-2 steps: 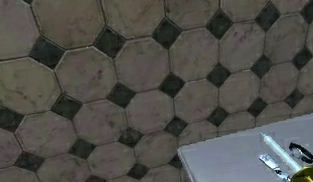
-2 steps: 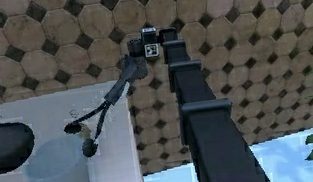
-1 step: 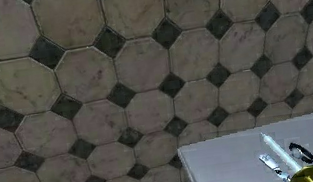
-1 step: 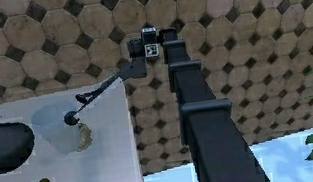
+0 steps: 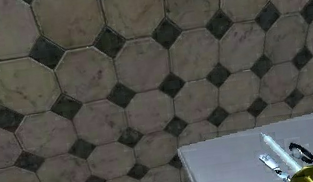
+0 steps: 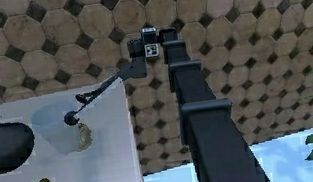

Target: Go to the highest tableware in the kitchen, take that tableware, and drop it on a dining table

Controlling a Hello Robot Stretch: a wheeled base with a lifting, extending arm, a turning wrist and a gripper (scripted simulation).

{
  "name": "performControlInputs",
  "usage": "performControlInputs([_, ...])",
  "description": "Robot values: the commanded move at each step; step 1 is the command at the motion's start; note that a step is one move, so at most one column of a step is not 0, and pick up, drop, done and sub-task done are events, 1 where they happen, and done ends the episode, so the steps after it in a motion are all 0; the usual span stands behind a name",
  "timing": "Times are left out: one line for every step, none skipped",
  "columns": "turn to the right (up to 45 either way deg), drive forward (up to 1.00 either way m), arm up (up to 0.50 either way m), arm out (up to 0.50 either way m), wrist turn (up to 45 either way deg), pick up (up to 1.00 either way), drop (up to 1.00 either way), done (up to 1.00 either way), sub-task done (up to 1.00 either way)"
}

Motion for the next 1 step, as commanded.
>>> performControlInputs([0.0,0.00,0.00,0.00,0.0,0.00,1.00,0.00,0.00])
